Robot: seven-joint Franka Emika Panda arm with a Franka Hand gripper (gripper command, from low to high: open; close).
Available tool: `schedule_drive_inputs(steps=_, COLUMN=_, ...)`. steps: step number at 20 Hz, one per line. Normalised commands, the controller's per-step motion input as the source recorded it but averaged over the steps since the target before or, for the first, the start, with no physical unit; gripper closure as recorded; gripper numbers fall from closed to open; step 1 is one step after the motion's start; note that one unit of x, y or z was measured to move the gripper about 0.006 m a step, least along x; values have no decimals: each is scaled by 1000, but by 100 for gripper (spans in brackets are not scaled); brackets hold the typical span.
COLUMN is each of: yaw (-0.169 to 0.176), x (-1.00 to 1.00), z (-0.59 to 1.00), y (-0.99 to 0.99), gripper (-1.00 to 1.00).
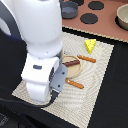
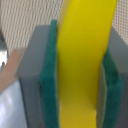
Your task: Interact with the objects in diverse but meaningful ways.
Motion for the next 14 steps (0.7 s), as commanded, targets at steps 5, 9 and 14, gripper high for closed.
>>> schedule_drive_inputs(steps=5, yaw=0, x=68, z=-366, y=-46, gripper=-100)
schedule_drive_inputs(steps=9, yaw=-3, x=272, z=93, y=-46, gripper=-100)
schedule_drive_inputs(steps=14, yaw=0, x=163, z=992, y=126, gripper=-100)
